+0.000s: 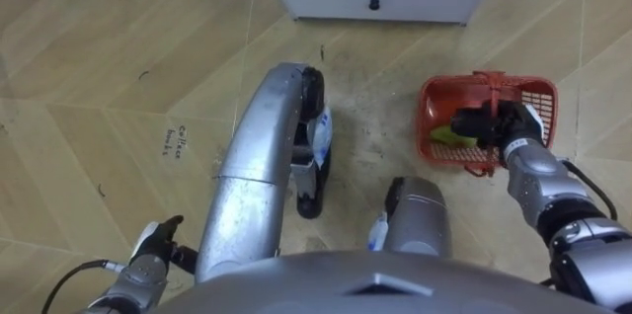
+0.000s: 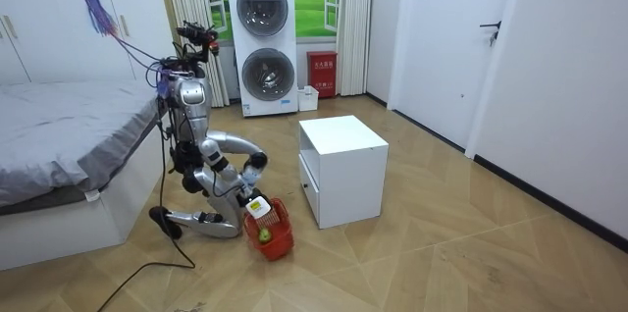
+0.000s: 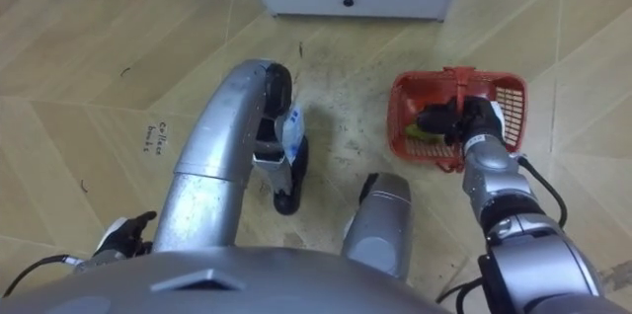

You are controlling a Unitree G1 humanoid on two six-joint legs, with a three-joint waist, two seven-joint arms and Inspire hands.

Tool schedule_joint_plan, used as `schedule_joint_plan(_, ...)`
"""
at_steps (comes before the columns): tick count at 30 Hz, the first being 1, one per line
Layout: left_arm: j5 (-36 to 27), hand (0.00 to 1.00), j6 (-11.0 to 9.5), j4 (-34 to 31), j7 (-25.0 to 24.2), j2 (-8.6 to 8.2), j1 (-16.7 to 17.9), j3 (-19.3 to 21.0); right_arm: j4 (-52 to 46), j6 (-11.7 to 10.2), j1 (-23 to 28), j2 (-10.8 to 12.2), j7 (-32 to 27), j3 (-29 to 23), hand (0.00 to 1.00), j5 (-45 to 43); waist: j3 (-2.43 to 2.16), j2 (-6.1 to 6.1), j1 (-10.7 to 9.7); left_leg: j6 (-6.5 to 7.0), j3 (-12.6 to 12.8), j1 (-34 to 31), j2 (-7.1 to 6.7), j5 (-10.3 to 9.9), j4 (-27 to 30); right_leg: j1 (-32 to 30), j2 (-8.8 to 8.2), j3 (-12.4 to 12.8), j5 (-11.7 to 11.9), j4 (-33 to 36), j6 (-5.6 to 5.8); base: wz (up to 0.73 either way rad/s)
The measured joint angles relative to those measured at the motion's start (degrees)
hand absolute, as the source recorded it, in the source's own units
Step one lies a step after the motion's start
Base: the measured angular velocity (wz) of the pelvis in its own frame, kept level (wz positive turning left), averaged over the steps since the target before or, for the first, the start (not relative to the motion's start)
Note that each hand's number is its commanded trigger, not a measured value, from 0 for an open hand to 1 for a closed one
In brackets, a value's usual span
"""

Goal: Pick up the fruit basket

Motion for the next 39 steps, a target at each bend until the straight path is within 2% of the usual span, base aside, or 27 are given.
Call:
schedule_joint_plan(4,-0.08,0.0,0.13,0.03,0.04,-0.16,-0.38,-1.07,1.78,0.03,-0.44,-0.13,0.06,1.1,1.0,-0.28,0.09,-0.16,-0.01,0.01,0.01,0.34,-0.06,-0.01,0.13,0.51,0.0,-0.02,0.0,0.03,-0.01,0.0)
schedule_joint_plan(7,-1.1,0.0,0.07,0.13,-0.01,-0.3,-1.5,-1.13,1.72,0.42,-0.42,-0.05,0.25,1.61,1.0,-1.18,0.37,-0.65,-0.29,0.23,-0.05,0.9,-0.08,-0.11,0.37,1.19,0.01,0.01,0.0,0.1,-0.01,-0.02)
schedule_joint_plan(11,-0.99,0.0,0.07,0.11,-0.34,-0.44,-3.64,-0.93,0.44,0.49,-0.45,-0.01,0.04,1.64,1.0,-4.08,0.34,-0.99,-0.5,0.66,-0.78,1.43,-0.16,-0.37,1.24,2.25,0.64,0.11,0.0,0.08,-0.01,-0.07)
schedule_joint_plan(13,-1.0,0.0,0.06,0.18,-0.48,-0.44,-4.93,-0.39,-1.76,0.53,-0.41,0.01,-0.01,1.63,1.0,-6.81,0.36,-1.5,-1.52,0.91,-0.77,1.55,-0.33,-0.49,1.33,2.6,0.58,0.11,0.0,0.1,-0.02,0.0)
schedule_joint_plan(14,-1.02,0.0,0.12,0.41,-0.5,-0.44,-5.81,-0.32,-3.67,0.54,-0.39,0.04,-0.17,1.64,1.0,-7.67,0.33,-1.68,-2.41,0.93,-1.03,1.61,-0.83,-0.5,1.46,3.02,0.53,-0.05,0.0,-0.01,-0.02,0.0)
schedule_joint_plan(16,-1.11,0.0,0.08,0.0,-0.49,-0.45,-6.82,0.98,-8.0,0.75,-0.35,0.0,-0.87,1.89,1.0,-9.21,-0.01,-1.96,-4.05,1.13,-1.88,1.23,-1.67,-0.99,2.1,3.34,0.84,0.3,0.0,-0.2,-0.01,-0.08)
schedule_joint_plan(17,-1.11,0.0,0.08,0.01,-0.48,-0.47,-7.31,1.31,-8.84,0.74,-0.35,0.0,-1.06,1.89,1.0,-9.73,-0.03,-1.98,-4.58,1.13,-2.05,1.24,-2.06,-1.04,2.18,3.56,0.77,0.3,0.0,-0.32,-0.01,-0.05)
schedule_joint_plan(19,-1.12,0.0,0.04,0.41,-0.44,-0.38,-9.25,1.49,-10.43,0.79,-0.36,0.06,-1.46,1.89,1.0,-11.09,-0.06,-1.98,-5.39,1.85,-2.16,1.83,-2.26,-1.36,2.43,4.43,0.9,0.39,0.0,-1.02,-0.01,-0.02)
schedule_joint_plan(20,-1.15,0.0,0.03,0.61,-0.42,-0.38,-9.94,1.5,-11.4,1.04,-0.35,0.09,-1.72,1.92,1.0,-11.79,-0.08,-2.04,-5.49,2.4,-2.1,2.55,-2.07,-1.63,2.46,5.29,1.64,1.3,-0.06,-2.0,0.11,-0.18)
schedule_joint_plan(21,-1.15,0.0,-0.4,0.55,-0.38,-0.37,-10.41,1.56,-12.56,1.04,-0.36,0.14,-1.63,2.0,1.0,-12.7,-0.1,-2.09,-5.45,2.77,-2.11,3.54,-1.8,-1.8,2.21,5.87,3.24,3.27,-0.28,-3.51,0.55,-0.41)
schedule_joint_plan(22,-1.12,0.0,-0.59,0.36,-0.3,-0.42,-10.42,1.93,-13.99,1.03,-0.34,0.15,-1.57,2.03,1.0,-14.0,-0.14,-2.06,-5.29,2.92,-2.16,4.63,-1.46,-1.82,1.57,6.21,4.59,5.22,-0.55,-5.26,0.84,-0.5)
schedule_joint_plan(23,-1.11,0.0,-0.59,0.29,-0.19,-0.42,-10.52,2.19,-14.65,1.02,-0.37,0.2,-1.59,2.03,1.0,-14.83,-0.17,-1.99,-5.23,2.96,-2.2,5.24,-1.06,-1.8,1.08,6.17,5.3,6.01,-0.55,-6.25,0.84,-0.58)
schedule_joint_plan(24,-1.13,0.0,-0.48,0.31,0.28,-0.47,-10.37,3.23,-15.67,1.0,-0.33,0.37,-1.64,2.16,1.0,-16.1,-0.3,-1.76,-5.24,3.12,-2.32,6.65,0.01,-1.72,-0.46,6.09,6.67,7.15,-0.55,-9.01,0.84,-0.47)
schedule_joint_plan(26,-1.14,0.0,-0.27,0.41,0.75,-0.45,-10.06,4.84,-16.77,1.02,-0.27,0.51,-1.67,2.19,1.0,-19.24,-0.36,-1.65,-5.12,3.67,-2.64,9.44,1.53,-1.42,-4.86,6.15,7.16,7.39,-0.54,-15.1,0.86,-0.59)
schedule_joint_plan(27,-1.17,0.0,-0.24,0.17,0.8,-0.47,-9.54,5.87,-18.51,1.06,0.14,0.47,-1.7,2.18,1.0,-20.25,-0.46,-1.47,-4.78,3.27,-3.4,11.7,2.43,-1.17,-8.57,6.31,7.13,7.03,-0.51,-20.42,0.92,-0.67)
schedule_joint_plan(28,-1.18,0.0,-0.19,0.24,0.85,-0.47,-9.28,6.45,-19.78,1.06,0.48,0.54,-1.7,2.18,1.0,-20.62,-0.49,-1.44,-4.67,3.05,-3.75,12.85,2.97,-0.74,-10.62,6.59,7.19,6.85,-0.45,-23.53,1.06,-0.76)
schedule_joint_plan(30,-1.33,0.0,0.79,0.2,1.64,-0.46,-8.13,8.49,-24.57,1.06,1.63,0.67,-1.75,2.62,1.0,-21.81,-0.64,-1.21,-4.68,2.47,-5.91,17.68,4.2,2.43,-19.44,8.8,7.92,5.79,0.85,-37.36,2.97,-0.8)
schedule_joint_plan(31,-1.33,0.0,0.96,0.2,1.8,-0.5,-7.88,9.04,-25.94,1.0,2.09,0.64,-1.88,2.62,1.0,-21.87,-0.65,-1.24,-4.74,2.23,-6.56,19.09,4.17,3.34,-21.83,9.76,7.98,5.11,1.38,-41.02,3.67,-0.73)
schedule_joint_plan(32,-1.33,0.0,1.15,0.26,1.86,-0.51,-7.05,10.36,-27.59,0.95,2.83,0.69,-2.47,2.63,1.0,-22.44,-0.67,-1.39,-4.87,2.63,-7.34,21.79,4.6,5.92,-25.64,12.35,8.38,4.15,3.0,-48.22,4.17,-0.66)
schedule_joint_plan(33,-1.33,0.0,1.18,0.39,1.88,-0.21,-6.49,11.44,-28.17,0.93,3.01,1.18,-2.89,2.66,1.0,-23.16,-0.51,-1.32,-4.6,4.18,-7.66,23.2,6.36,10.22,-25.68,15.4,9.5,4.18,5.78,-54.37,3.86,-0.61)
schedule_joint_plan(34,-1.07,0.0,1.1,0.3,1.78,0.46,-6.0,11.76,-29.59,0.97,4.84,1.54,-3.44,1.86,1.0,-23.58,-0.01,-1.38,-4.0,4.25,-5.26,22.86,5.91,12.35,-26.3,19.73,10.34,3.88,7.37,-59.61,3.91,-0.2)
schedule_joint_plan(35,-1.03,0.0,1.06,-0.3,1.74,0.55,-6.17,11.5,-31.26,0.92,6.39,1.0,-3.55,1.11,1.0,-23.51,-0.23,-2.1,-4.0,4.36,-2.68,23.15,4.57,12.43,-31.46,20.87,9.98,3.82,7.38,-61.71,3.92,0.51)
schedule_joint_plan(36,-1.2,0.0,1.23,-3.17,1.67,0.54,-6.37,11.19,-34.52,0.58,8.11,-0.35,-3.49,-0.47,1.0,-23.49,-1.23,-3.18,-5.06,6.43,1.21,24.22,3.5,13.84,-41.49,22.02,9.84,2.92,7.52,-64.45,4.28,0.68)
schedule_joint_plan(37,-1.04,0.0,1.74,-4.48,2.03,0.91,-6.36,12.03,-35.73,0.55,8.23,-0.38,-3.37,-0.82,1.0,-23.76,-1.34,-3.86,-4.72,7.14,1.89,24.76,3.77,14.11,-43.73,21.48,9.78,2.71,8.05,-65.75,4.91,0.49)
schedule_joint_plan(38,-1.04,0.0,1.93,-5.19,2.22,0.85,-6.33,12.34,-37.29,0.56,8.44,-0.35,-3.31,-0.88,1.0,-24.04,-1.35,-3.86,-4.38,6.59,1.48,25.22,3.79,14.65,-45.62,20.67,9.65,2.73,7.49,-66.81,4.77,-0.18)
schedule_joint_plan(39,-1.01,0.0,1.92,-6.15,2.99,0.56,-5.62,12.36,-40.96,0.16,9.61,-0.29,-3.1,-0.77,1.0,-25.21,-1.34,-3.79,-3.91,5.92,0.91,27.33,3.8,16.73,-50.1,19.05,8.1,2.53,6.43,-69.44,4.71,-0.62)
